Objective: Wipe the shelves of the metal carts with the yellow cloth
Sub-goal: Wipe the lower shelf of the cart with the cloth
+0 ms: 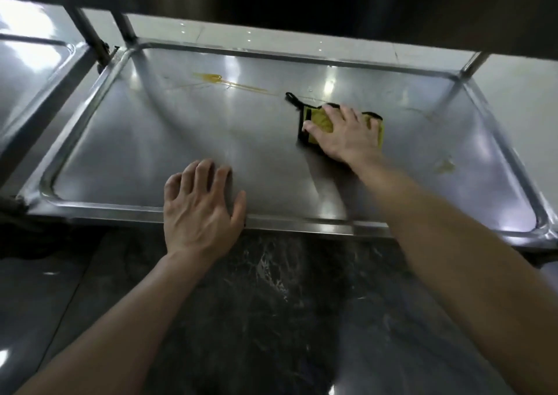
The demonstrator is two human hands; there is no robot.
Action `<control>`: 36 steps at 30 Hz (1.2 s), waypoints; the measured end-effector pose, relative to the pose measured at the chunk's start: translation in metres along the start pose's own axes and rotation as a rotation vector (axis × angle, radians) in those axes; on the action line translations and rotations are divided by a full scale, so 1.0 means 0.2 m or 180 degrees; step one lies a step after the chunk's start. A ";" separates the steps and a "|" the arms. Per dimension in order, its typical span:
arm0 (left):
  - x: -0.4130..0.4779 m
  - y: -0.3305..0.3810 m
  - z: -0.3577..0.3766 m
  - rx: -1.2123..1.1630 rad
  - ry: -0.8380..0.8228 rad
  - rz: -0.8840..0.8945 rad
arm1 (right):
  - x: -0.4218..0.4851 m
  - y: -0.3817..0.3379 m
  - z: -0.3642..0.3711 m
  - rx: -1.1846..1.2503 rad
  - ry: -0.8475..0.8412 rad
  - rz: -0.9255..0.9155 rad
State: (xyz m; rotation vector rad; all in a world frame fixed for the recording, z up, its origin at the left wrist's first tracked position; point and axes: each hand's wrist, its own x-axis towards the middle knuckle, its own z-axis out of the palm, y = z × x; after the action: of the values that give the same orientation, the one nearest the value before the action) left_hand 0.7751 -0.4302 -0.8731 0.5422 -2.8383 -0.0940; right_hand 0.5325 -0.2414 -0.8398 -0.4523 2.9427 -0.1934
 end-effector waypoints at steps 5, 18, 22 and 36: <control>-0.01 0.00 -0.02 -0.0062 -0.0104 0.0012 | -0.51 0.03 0.11 0.0020 0.0287 -0.0317; 0.00 0.00 0.00 0.0010 -0.0142 -0.0053 | -0.05 0.10 0.04 0.0041 0.0194 -0.0117; 0.01 -0.03 -0.01 -0.0091 -0.0339 0.0026 | -0.71 0.24 0.12 -0.0043 0.0306 -0.0382; 0.11 0.62 -0.05 -0.0280 -0.0272 0.0286 | -0.35 0.51 0.02 0.0132 0.0117 -0.0013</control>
State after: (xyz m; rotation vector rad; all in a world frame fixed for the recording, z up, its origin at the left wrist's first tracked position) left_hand 0.7139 -0.3239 -0.8441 0.4009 -2.9198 -0.2294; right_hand 0.5702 -0.1232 -0.8496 -0.4538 2.9676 -0.2655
